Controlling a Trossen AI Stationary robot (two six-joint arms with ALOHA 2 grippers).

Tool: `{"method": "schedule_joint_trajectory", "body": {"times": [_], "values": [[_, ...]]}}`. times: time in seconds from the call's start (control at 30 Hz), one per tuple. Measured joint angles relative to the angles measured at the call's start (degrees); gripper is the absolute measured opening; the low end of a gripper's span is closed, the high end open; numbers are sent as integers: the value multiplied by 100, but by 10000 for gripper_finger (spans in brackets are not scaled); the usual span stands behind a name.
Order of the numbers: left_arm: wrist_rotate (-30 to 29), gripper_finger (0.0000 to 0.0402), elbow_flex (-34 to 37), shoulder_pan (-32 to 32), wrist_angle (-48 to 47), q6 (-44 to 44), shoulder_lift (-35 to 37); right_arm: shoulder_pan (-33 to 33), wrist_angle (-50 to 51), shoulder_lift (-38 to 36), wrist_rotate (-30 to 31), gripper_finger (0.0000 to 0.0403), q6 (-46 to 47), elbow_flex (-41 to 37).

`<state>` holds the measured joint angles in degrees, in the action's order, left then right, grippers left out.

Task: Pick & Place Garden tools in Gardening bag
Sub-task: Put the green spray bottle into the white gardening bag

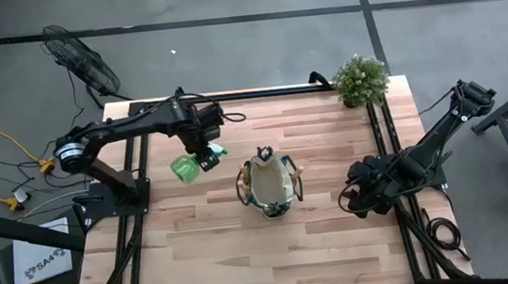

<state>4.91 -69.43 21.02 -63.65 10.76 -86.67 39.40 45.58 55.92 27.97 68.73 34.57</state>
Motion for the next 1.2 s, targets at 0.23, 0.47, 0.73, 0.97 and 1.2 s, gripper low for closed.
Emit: {"method": "schedule_joint_trajectory", "body": {"times": [0.23, 0.47, 0.73, 0.97, 1.2], "values": [[4, 133, 0, 0, 11, 15, 38, -296, -175, -174, 35, 197, -2, -112], [-49, 133, -2, 2, 132, -88, 95, -171, -277, -913, 17, 197, -2, -740], [-52, 133, -6, 308, 262, -173, 511, 70, -176, -1976, 13, 197, -2, -1330], [525, 133, -4, 800, 617, -587, 1157, 74, -212, -2127, 11, 197, -2, -1397], [1565, 133, -8, 634, 2053, -1091, 1738, 74, -212, -2127, 13, 197, -2, -1397]]}}
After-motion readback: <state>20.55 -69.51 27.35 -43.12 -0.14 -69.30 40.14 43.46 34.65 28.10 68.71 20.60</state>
